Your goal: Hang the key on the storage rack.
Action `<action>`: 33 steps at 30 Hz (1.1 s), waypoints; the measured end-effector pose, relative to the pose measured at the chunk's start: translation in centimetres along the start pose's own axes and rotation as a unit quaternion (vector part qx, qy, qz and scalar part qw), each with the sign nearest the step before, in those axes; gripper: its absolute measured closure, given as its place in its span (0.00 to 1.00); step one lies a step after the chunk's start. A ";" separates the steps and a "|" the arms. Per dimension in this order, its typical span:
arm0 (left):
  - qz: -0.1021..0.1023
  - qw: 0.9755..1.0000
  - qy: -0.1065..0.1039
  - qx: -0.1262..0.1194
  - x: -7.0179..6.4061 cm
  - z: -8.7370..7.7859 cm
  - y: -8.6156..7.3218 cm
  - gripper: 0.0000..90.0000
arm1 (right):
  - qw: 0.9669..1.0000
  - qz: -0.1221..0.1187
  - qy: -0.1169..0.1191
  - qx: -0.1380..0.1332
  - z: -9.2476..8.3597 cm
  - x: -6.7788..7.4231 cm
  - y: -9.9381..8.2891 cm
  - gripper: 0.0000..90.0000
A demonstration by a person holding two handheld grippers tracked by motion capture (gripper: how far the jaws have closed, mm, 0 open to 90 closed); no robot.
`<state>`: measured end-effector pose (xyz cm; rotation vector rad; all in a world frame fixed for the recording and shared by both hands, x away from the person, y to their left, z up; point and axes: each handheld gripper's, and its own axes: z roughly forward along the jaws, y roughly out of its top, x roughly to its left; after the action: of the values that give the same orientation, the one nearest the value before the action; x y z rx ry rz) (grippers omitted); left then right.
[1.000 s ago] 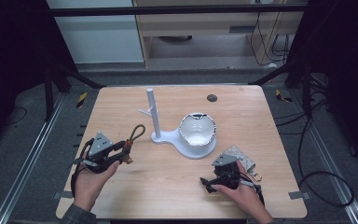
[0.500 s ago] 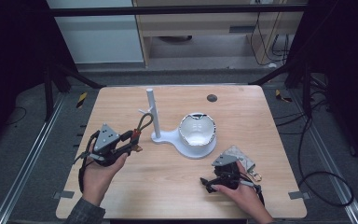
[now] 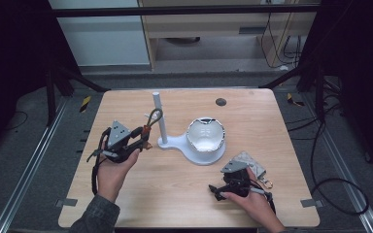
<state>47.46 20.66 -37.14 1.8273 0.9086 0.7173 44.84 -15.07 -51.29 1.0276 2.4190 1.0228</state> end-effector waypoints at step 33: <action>-0.034 0.999 -0.001 0.015 0.5 5.7 -2.4 0.69 | 1.000 -0.023 -0.018 -0.011 -3.7 -0.5 1.7 0.09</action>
<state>51.53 18.95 -41.51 1.8146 0.9796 0.6618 44.05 -16.38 -47.50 0.9703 2.3854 1.0044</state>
